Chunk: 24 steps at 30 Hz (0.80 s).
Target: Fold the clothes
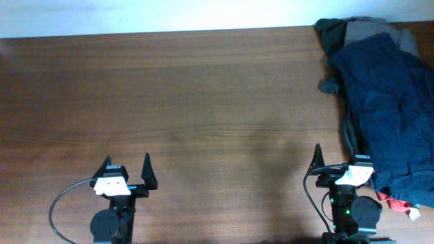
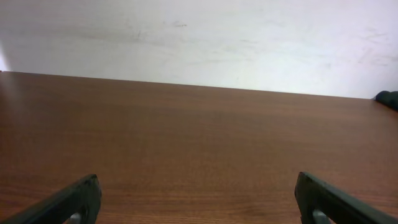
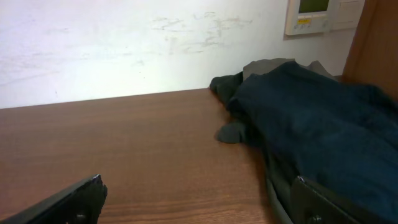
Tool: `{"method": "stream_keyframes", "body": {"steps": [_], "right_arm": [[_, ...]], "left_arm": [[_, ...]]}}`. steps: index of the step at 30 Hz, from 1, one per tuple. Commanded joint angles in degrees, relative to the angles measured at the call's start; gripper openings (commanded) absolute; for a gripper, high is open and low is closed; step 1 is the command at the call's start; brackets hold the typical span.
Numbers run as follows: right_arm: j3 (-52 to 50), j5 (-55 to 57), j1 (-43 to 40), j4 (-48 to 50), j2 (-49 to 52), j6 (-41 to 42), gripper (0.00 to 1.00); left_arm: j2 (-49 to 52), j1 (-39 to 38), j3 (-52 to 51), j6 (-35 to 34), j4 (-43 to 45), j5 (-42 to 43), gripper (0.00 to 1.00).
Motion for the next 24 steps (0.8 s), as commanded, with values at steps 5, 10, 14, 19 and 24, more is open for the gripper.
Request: {"method": "stream_keyframes", "body": {"steps": [5, 10, 14, 19, 24], "right_arm": [[-0.3, -0.5, 0.4, -0.1, -0.4, -0.4, 0.99], [-0.3, -0.5, 0.4, 0.0, -0.4, -0.3, 0.99], [-0.3, -2.1, 0.4, -0.1, -0.4, -0.1, 0.99], [-0.3, -4.8, 0.4, 5.4, -0.4, 1.6, 0.99], [2.6, -4.9, 0.3, 8.5, -0.2, 1.6, 0.99]], "left_arm": [[-0.5, 0.4, -0.4, 1.2, 0.1, 0.3, 0.99], [-0.5, 0.4, -0.4, 2.8, 0.2, -1.3, 0.99], [-0.5, 0.4, -0.4, 2.8, 0.9, -1.3, 0.99], [-0.5, 0.4, -0.4, 2.8, 0.9, -2.5, 0.99], [-0.3, 0.4, 0.3, 2.8, 7.7, 4.3, 0.99]]}}
